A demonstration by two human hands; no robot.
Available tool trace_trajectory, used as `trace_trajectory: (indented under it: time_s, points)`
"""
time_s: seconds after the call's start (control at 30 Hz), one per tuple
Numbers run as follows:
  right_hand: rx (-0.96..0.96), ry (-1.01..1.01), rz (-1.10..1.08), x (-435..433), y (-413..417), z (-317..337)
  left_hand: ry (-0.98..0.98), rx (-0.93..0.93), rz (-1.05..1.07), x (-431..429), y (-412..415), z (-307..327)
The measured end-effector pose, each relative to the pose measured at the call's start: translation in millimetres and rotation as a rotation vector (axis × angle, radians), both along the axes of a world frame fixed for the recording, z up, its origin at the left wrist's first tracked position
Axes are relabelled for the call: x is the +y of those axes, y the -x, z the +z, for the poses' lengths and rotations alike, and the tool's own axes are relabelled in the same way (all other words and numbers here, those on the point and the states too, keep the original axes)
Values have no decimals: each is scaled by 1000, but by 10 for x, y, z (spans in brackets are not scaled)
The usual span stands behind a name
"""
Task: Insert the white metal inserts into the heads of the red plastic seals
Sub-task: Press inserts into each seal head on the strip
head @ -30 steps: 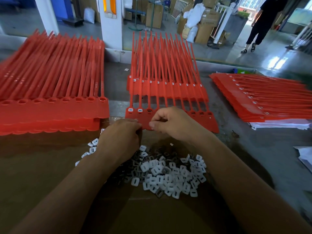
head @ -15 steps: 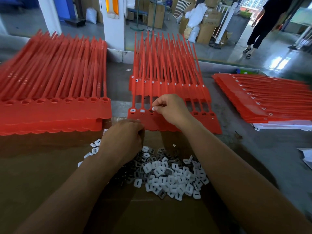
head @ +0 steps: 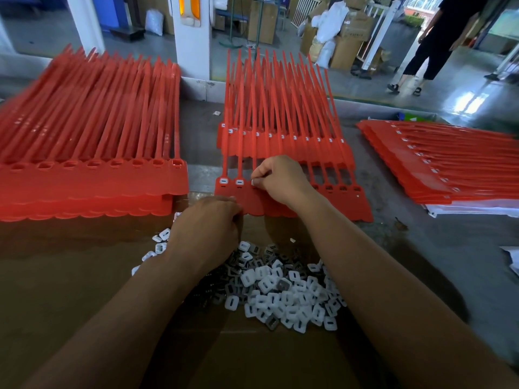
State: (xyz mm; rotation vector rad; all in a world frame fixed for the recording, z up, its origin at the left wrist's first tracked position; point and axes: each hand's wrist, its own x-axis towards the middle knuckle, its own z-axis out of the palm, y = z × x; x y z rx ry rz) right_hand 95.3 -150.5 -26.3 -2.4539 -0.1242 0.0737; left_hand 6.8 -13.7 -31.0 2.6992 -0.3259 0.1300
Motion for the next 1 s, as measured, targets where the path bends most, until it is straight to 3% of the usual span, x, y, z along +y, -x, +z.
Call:
trace_trajectory:
  time_s: [0.5, 0.63, 0.87, 1.0]
  points:
    - [143, 3, -87, -1, -126, 141, 16, -34, -7, -1, -3, -19]
    - [217, 223, -70, 74, -228, 167, 17, -43, -4, -4, 6, -22]
    - [236, 431, -30, 116, -340, 179, 19, -52, -6, -12, 2, -29]
    - [242, 344, -106, 118, -325, 161, 25, -51, -11, -23, 15, -11]
